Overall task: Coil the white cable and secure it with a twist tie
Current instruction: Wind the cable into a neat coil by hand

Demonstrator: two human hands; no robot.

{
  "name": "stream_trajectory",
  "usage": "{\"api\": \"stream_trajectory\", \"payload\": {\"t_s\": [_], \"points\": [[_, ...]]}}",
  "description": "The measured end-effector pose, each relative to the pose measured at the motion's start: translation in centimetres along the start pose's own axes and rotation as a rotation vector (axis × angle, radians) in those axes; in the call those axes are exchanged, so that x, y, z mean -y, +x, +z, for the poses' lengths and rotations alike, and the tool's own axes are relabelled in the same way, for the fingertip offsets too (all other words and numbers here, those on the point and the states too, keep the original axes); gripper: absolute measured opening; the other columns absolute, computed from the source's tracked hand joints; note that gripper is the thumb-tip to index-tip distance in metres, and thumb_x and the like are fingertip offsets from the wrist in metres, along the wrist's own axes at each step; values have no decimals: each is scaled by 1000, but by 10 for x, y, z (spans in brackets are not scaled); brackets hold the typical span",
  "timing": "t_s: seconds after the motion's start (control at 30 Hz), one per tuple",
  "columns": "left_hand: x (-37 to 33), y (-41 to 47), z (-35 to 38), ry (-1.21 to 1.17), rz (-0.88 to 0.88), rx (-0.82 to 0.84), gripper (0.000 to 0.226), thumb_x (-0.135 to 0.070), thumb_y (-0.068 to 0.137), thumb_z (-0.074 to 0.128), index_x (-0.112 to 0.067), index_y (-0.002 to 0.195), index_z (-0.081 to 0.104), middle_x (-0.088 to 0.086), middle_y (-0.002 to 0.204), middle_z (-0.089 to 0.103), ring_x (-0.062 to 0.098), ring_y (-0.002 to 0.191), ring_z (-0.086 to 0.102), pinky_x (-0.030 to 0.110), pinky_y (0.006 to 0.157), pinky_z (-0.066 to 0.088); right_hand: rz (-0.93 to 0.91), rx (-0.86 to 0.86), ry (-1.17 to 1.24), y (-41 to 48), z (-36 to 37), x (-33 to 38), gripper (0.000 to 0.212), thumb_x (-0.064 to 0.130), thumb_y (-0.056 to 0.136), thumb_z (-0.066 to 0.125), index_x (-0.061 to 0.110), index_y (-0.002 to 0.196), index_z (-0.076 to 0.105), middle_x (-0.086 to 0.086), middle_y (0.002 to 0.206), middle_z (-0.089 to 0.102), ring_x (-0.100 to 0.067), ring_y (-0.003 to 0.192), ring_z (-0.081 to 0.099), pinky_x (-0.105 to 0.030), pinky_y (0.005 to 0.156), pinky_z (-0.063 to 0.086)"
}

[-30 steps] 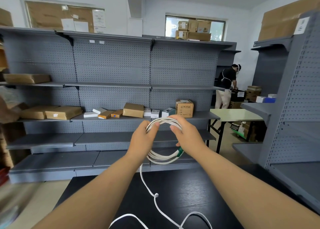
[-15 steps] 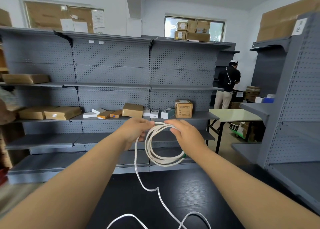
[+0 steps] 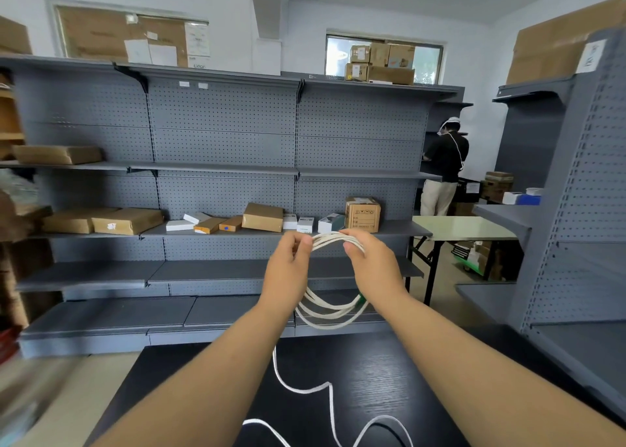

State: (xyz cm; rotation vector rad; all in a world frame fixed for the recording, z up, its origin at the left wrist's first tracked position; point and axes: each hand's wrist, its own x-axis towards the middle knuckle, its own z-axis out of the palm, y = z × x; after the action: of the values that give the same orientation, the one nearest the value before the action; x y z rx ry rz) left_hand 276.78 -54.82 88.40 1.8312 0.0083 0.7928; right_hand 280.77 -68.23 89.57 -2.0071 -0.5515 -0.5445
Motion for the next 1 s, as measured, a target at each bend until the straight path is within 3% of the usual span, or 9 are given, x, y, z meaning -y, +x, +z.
{"api": "stream_trajectory", "payload": {"t_s": [0.13, 0.3, 0.37, 0.43, 0.5, 0.6, 0.77, 0.87, 1.0], "points": [[3, -4, 3, -236, -97, 24, 10, -37, 97, 41, -32, 90, 47, -4, 87, 64, 5, 61, 65, 28, 56, 41, 73, -48, 80, 3, 3, -1, 25, 17, 95, 47, 26, 112, 63, 6, 98, 64, -13, 85, 54, -28, 74, 42], [9, -9, 10, -320, -155, -6, 22, -41, 96, 41, -23, 91, 53, -7, 65, 57, 5, 42, 54, 17, 44, 40, 199, -132, 199, 3, 10, 0, 25, 19, 96, 46, 28, 113, 62, 11, 92, 61, -14, 83, 56, -41, 77, 55], [9, -7, 12, -278, -143, -72, 27, -41, 96, 42, -18, 91, 54, -10, 52, 51, 6, 42, 48, 16, 44, 39, 199, -115, 187, 1, 12, -2, 24, 19, 96, 46, 27, 114, 61, 15, 84, 59, -11, 70, 57, -28, 58, 56], [9, -5, 11, -212, -92, -145, 24, -40, 95, 43, -19, 93, 55, -12, 58, 51, 8, 55, 49, 21, 57, 42, 156, -67, 102, -2, 11, -3, 23, 20, 95, 48, 24, 114, 59, 11, 81, 60, -12, 59, 58, -13, 44, 44], [9, -4, 6, -138, -17, -172, 16, -38, 95, 44, -29, 87, 54, -10, 65, 52, 7, 60, 46, 15, 58, 38, 105, -21, -4, -2, 9, -3, 23, 19, 94, 50, 24, 115, 56, 5, 87, 64, -19, 68, 63, -19, 57, 46], [6, -2, -1, -3, 76, -99, 16, -38, 94, 46, -34, 79, 49, -10, 54, 44, 5, 51, 42, 14, 48, 33, 28, 28, -112, 0, 6, 2, 25, 15, 93, 49, 22, 117, 52, -3, 99, 63, -27, 84, 63, -36, 75, 51], [2, 5, -12, 224, 224, 65, 14, -39, 94, 47, -26, 91, 51, -10, 49, 40, -1, 48, 46, 14, 45, 32, -91, 153, -242, 2, 7, 5, 31, 18, 96, 44, 17, 127, 44, -7, 123, 51, -25, 108, 51, -37, 86, 44], [0, 10, -20, 317, 294, 145, 14, -38, 94, 49, -25, 94, 54, -13, 52, 44, 0, 50, 46, 12, 48, 32, -101, 231, -190, -1, 10, 4, 31, 25, 97, 43, 15, 126, 43, -7, 121, 46, -22, 108, 48, -35, 89, 41], [0, 15, -27, 365, 308, 217, 17, -40, 94, 46, -25, 96, 53, -12, 62, 50, 4, 60, 47, 18, 54, 34, -79, 266, -112, -6, 10, 6, 23, 29, 98, 39, 13, 114, 44, 3, 102, 44, -18, 95, 49, -47, 83, 50]]}}
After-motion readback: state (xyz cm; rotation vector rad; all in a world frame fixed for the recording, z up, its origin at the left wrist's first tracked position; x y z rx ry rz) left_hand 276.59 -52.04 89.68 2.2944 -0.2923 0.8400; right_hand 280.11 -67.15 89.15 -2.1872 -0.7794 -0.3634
